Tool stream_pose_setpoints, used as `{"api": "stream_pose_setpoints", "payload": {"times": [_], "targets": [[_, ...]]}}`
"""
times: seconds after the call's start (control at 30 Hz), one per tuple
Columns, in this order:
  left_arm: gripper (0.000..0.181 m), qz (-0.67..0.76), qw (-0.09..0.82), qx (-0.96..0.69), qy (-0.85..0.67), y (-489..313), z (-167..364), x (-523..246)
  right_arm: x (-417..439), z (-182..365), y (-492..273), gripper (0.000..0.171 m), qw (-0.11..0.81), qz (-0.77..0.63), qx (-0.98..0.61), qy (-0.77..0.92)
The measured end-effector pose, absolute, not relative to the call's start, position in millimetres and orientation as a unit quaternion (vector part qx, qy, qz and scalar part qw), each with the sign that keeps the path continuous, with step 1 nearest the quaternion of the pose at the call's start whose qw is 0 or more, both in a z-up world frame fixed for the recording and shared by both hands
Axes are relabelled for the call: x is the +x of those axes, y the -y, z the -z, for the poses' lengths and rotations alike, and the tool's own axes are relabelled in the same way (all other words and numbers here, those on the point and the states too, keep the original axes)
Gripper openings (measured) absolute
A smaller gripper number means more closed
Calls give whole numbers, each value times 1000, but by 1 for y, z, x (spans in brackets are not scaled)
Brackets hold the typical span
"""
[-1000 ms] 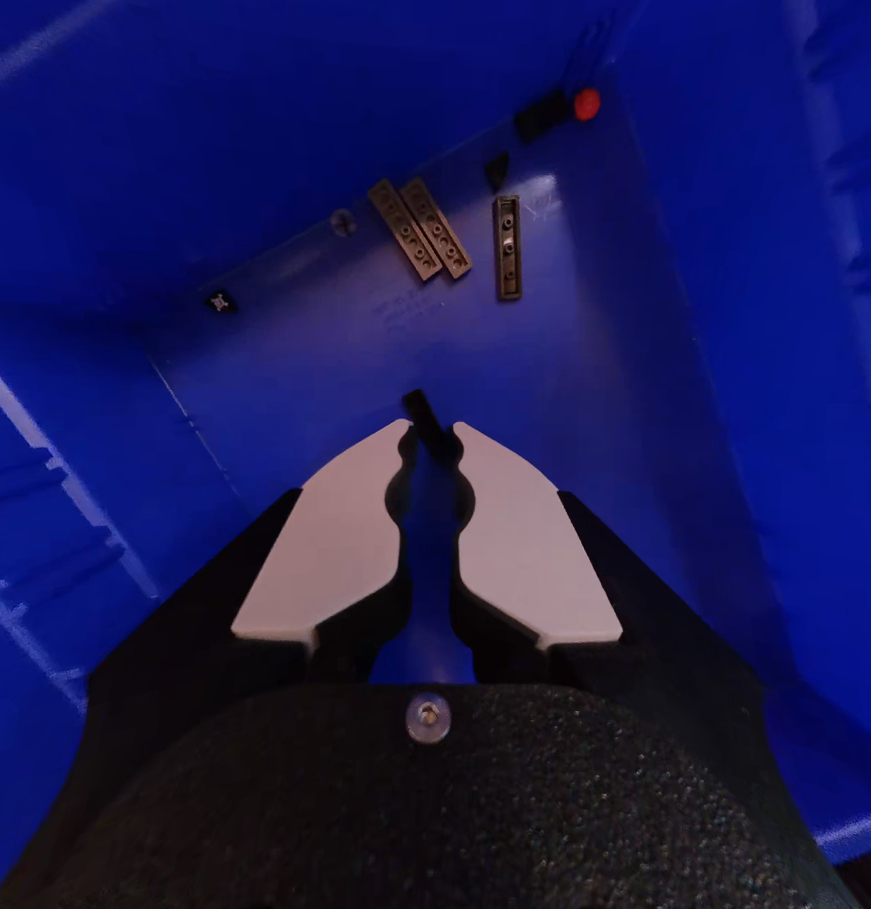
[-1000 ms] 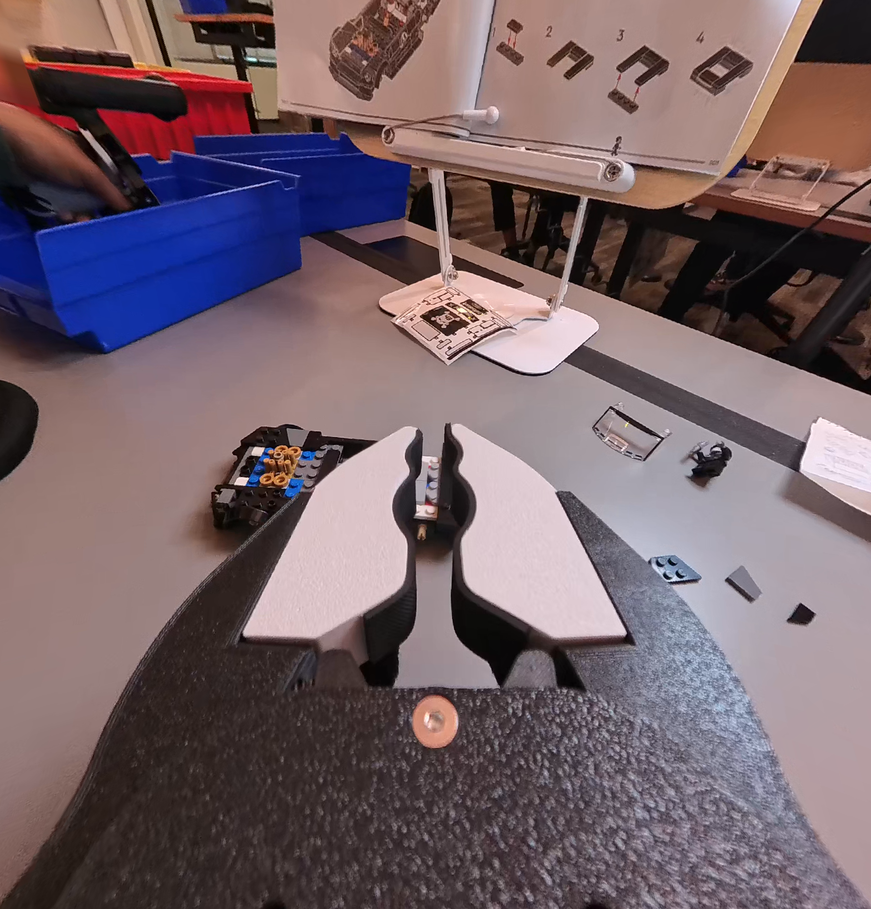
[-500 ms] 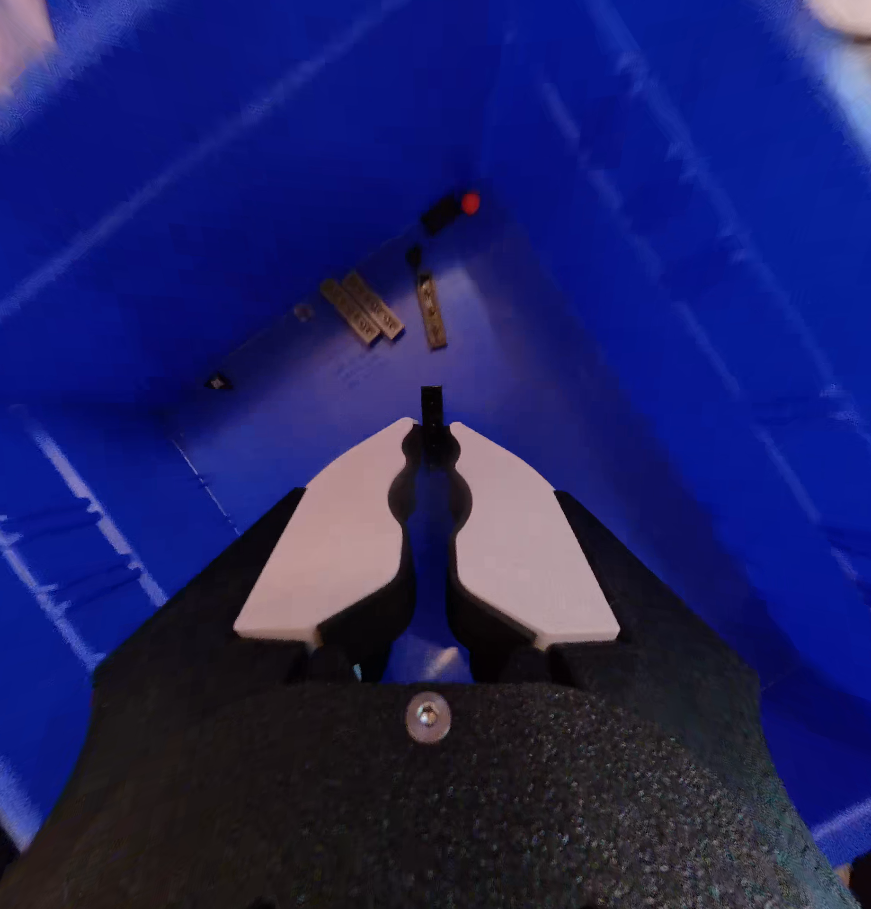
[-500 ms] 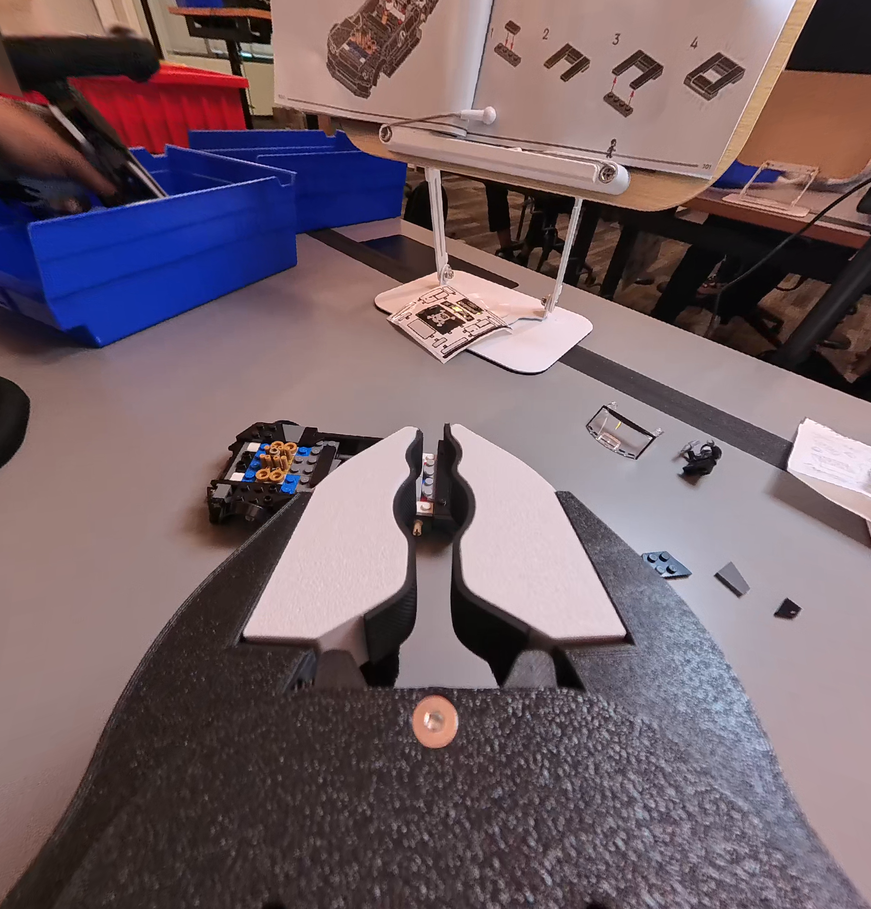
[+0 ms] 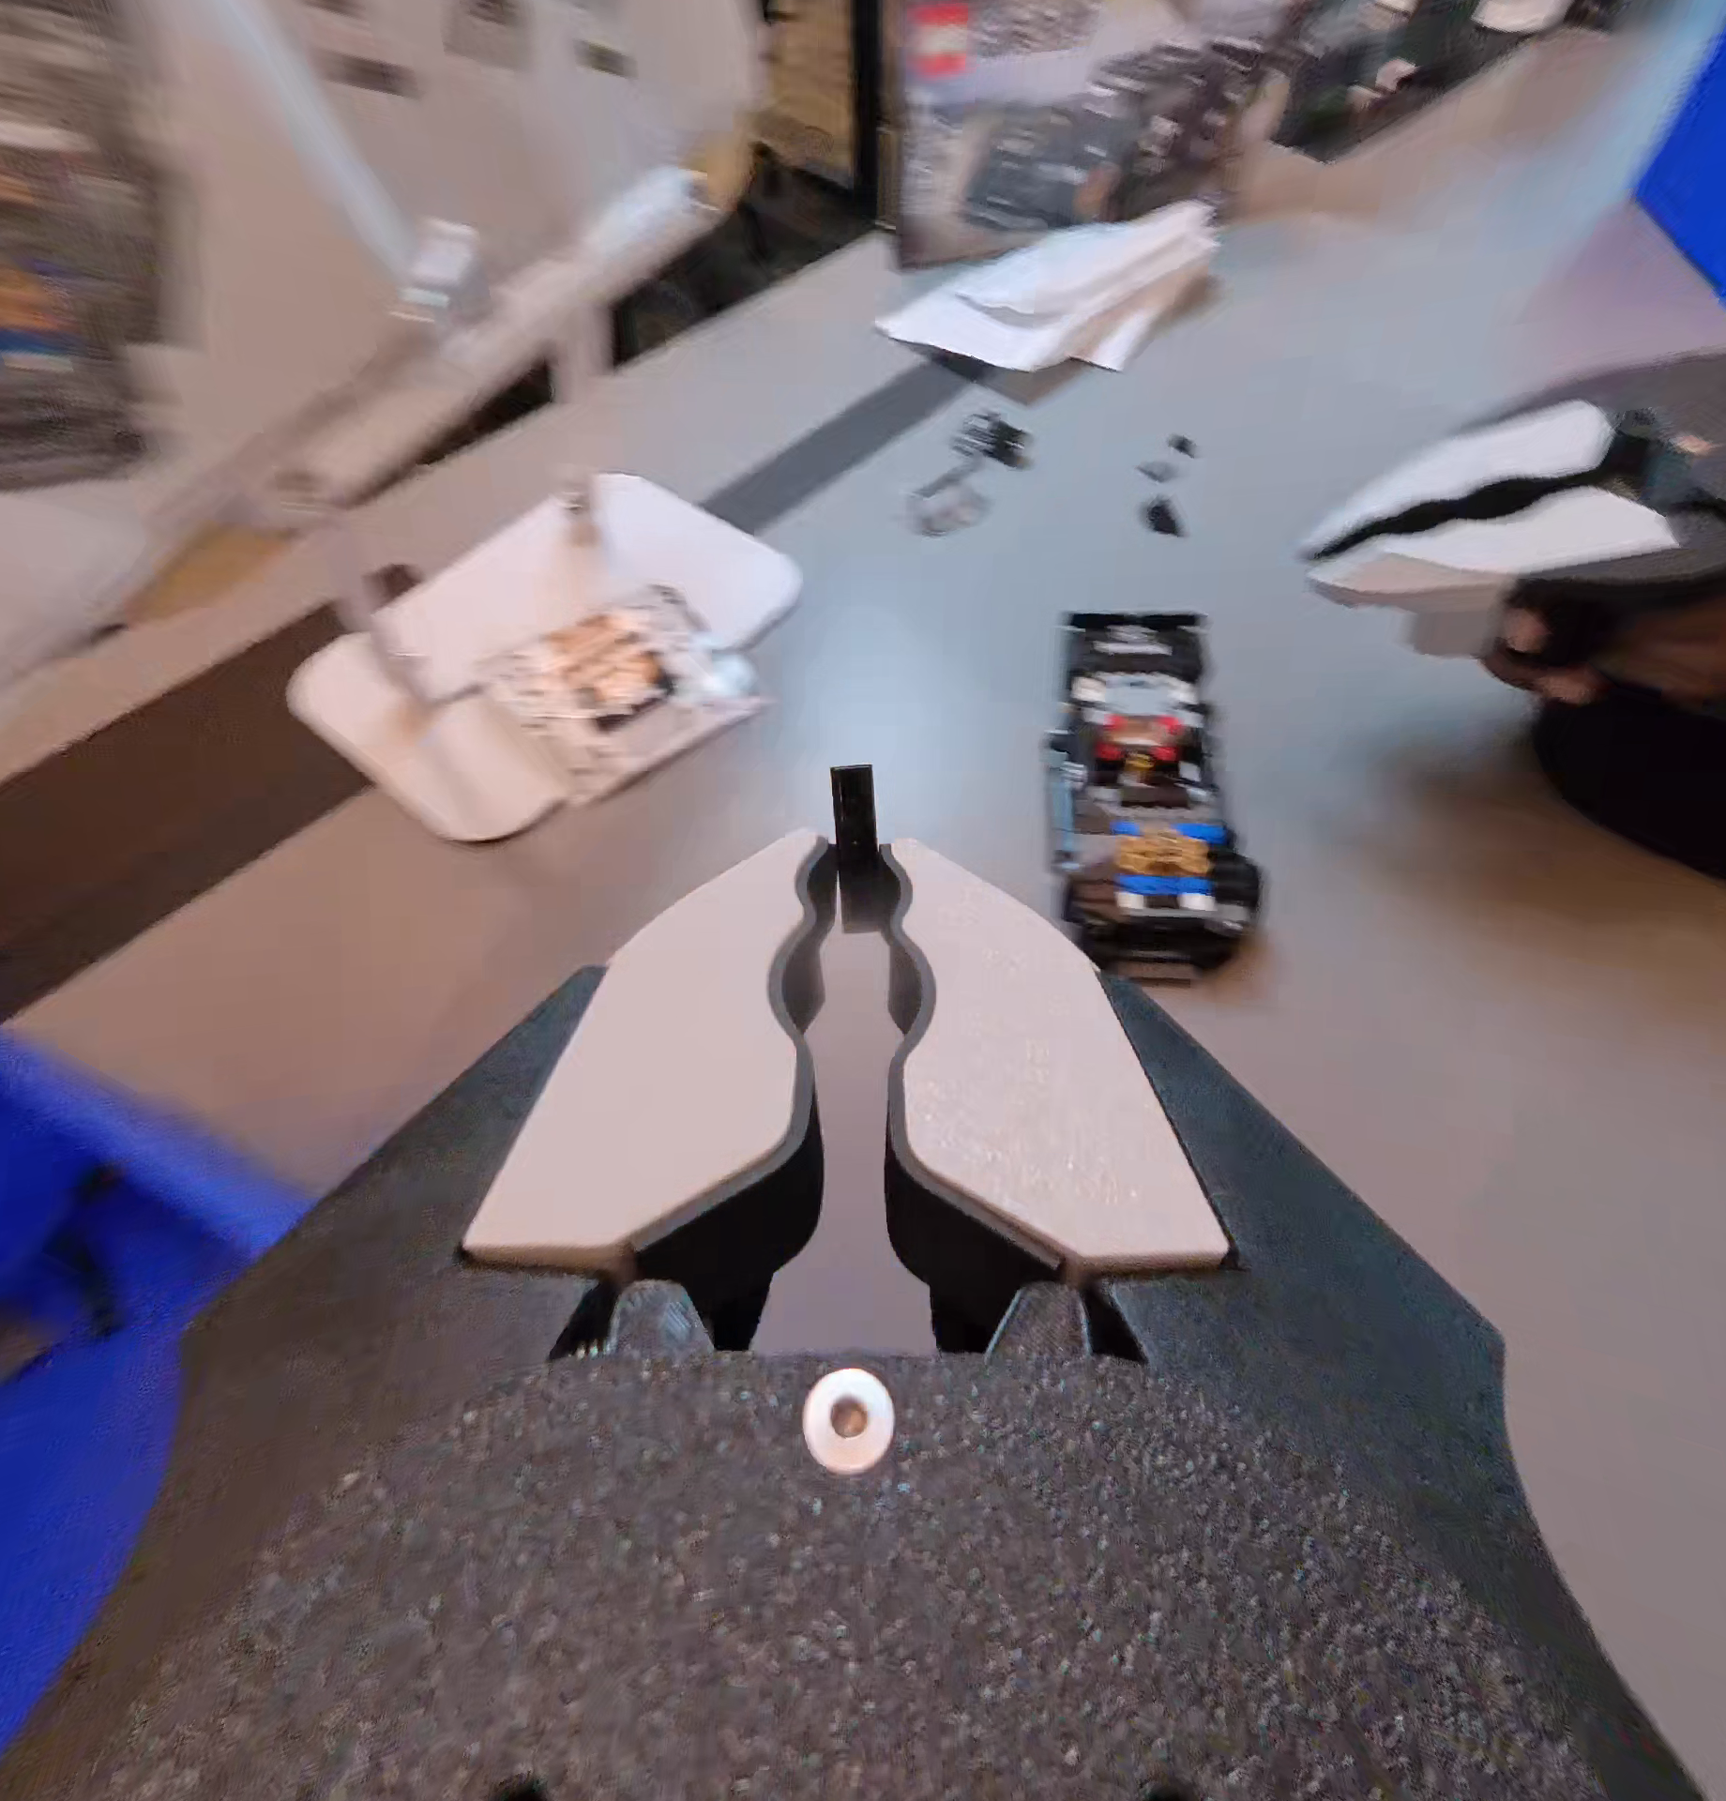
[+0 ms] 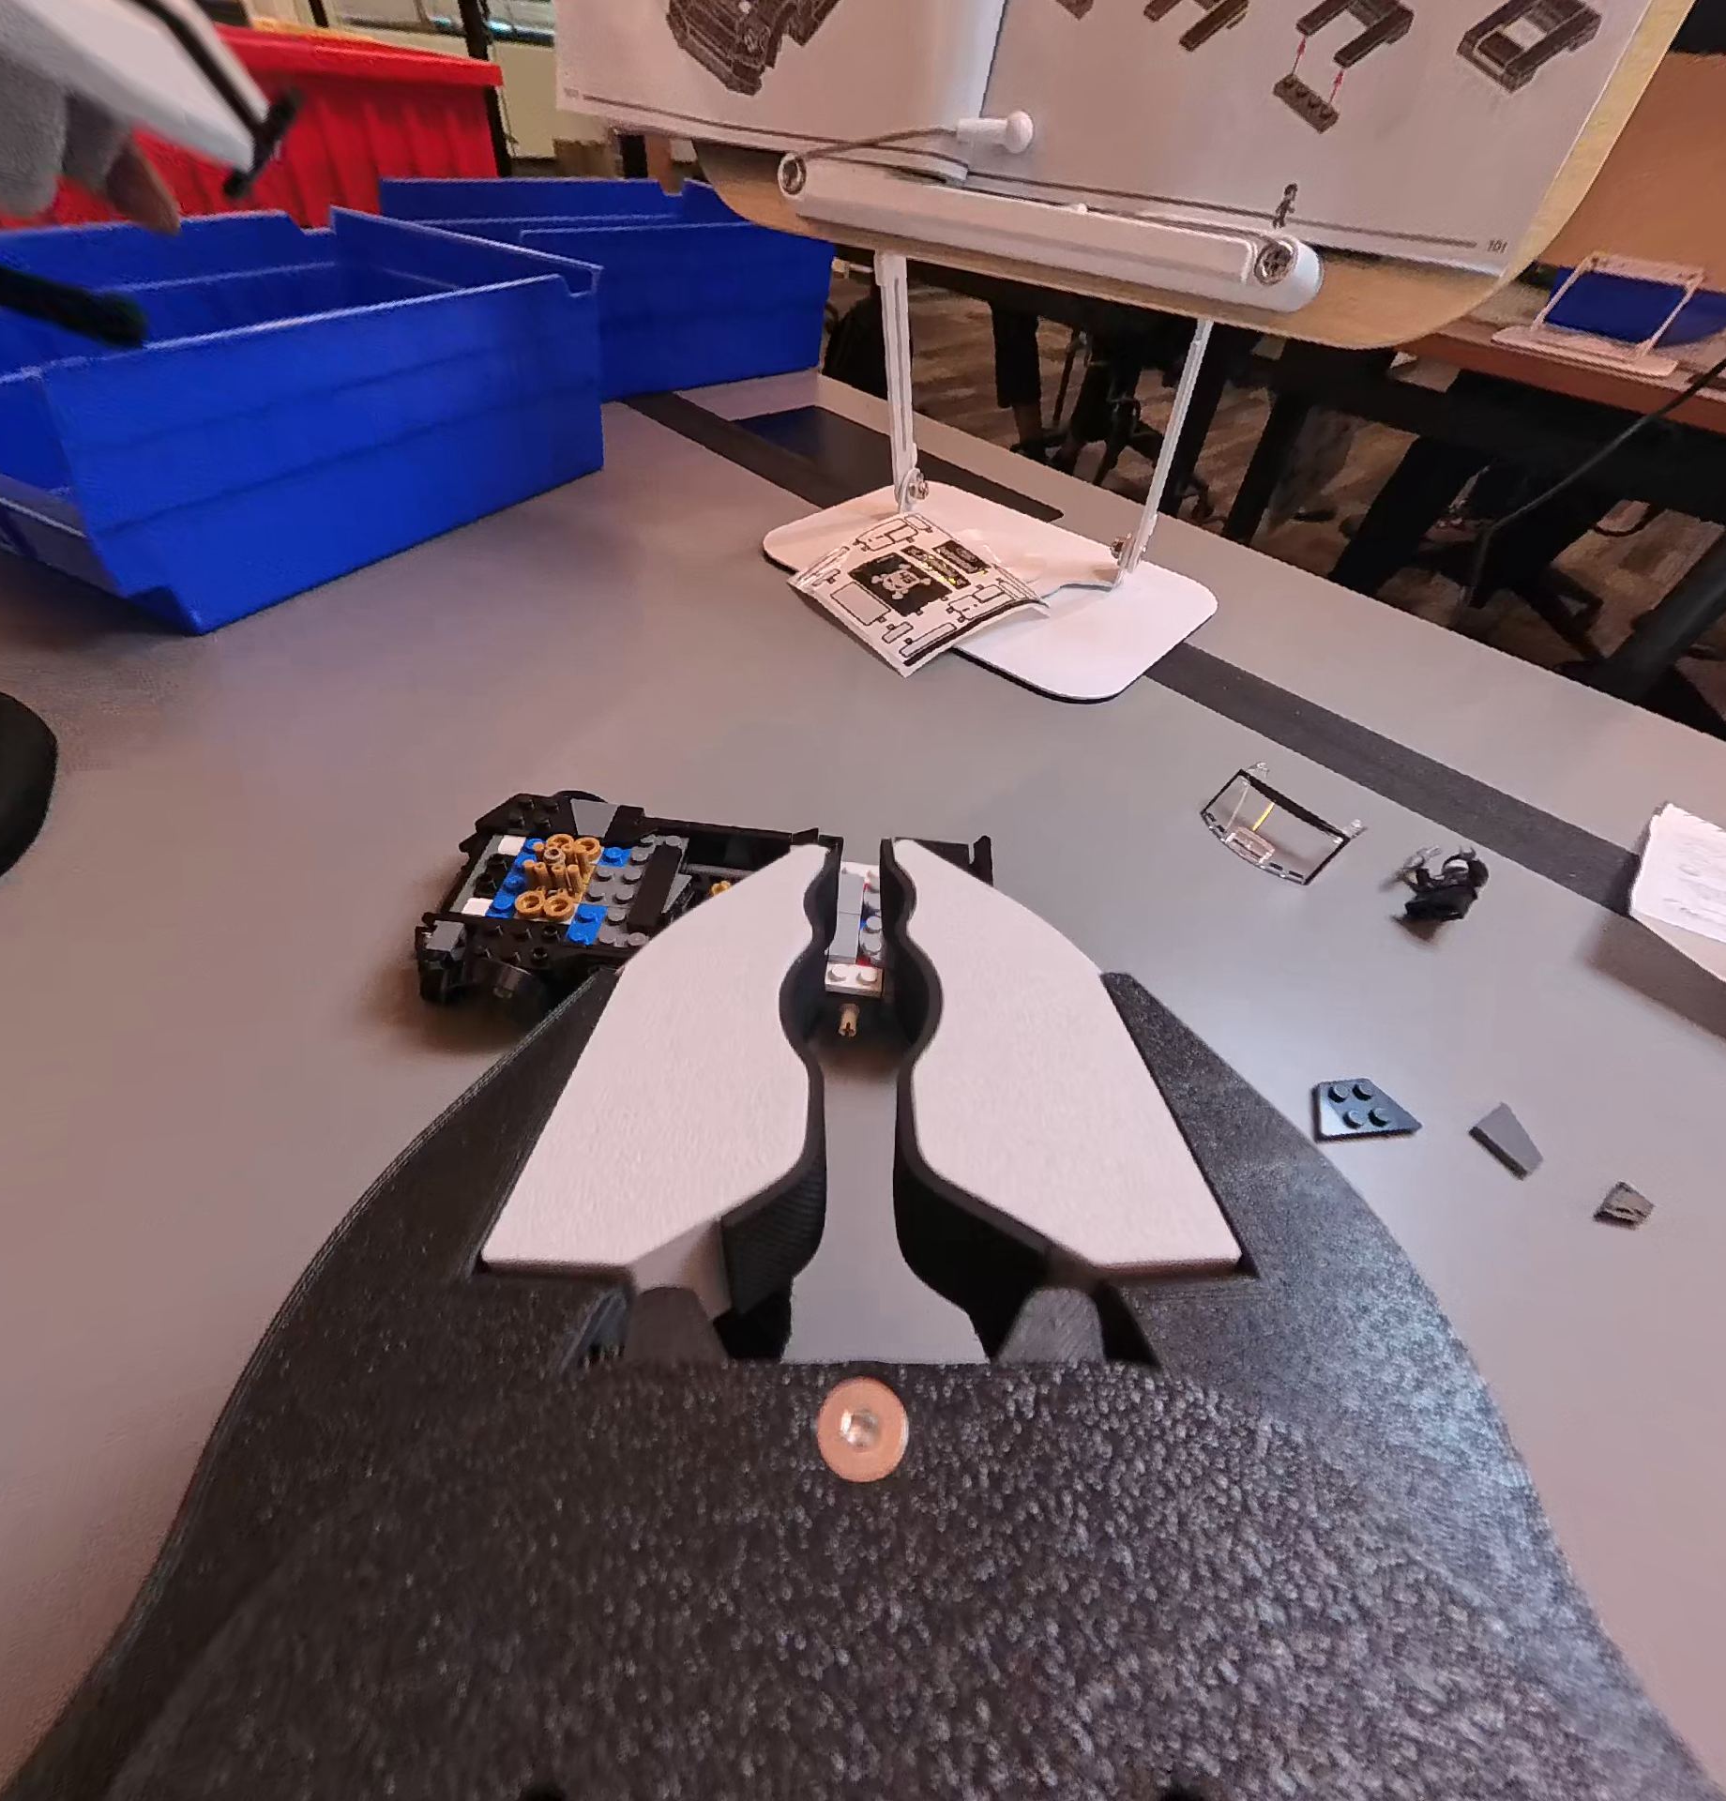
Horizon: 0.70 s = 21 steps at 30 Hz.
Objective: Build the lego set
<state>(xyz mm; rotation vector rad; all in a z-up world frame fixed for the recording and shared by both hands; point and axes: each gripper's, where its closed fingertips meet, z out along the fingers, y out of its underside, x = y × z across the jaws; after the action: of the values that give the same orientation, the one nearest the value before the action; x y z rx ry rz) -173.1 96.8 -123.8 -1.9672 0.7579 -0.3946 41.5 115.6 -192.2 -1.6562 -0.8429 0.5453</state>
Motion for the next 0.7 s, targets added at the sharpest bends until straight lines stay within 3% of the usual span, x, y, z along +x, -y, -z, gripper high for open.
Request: {"api": "stream_pose_setpoints", "payload": {"times": [0.23, 0.5, 0.7], "targets": [[8, 177, 410, -821, -357, -84, 207, -96, 38, 199, -115, 8, 558, -228, -710, 364], [8, 8, 368, -836, -407, -107, 263, -118, 41, 201, -117, 8, 556, -231, -713, 358], [14, -30, 346, -827, -441, -105, 278, -119, 40, 201, -116, 8, 554, -233, -712, 363]]}}
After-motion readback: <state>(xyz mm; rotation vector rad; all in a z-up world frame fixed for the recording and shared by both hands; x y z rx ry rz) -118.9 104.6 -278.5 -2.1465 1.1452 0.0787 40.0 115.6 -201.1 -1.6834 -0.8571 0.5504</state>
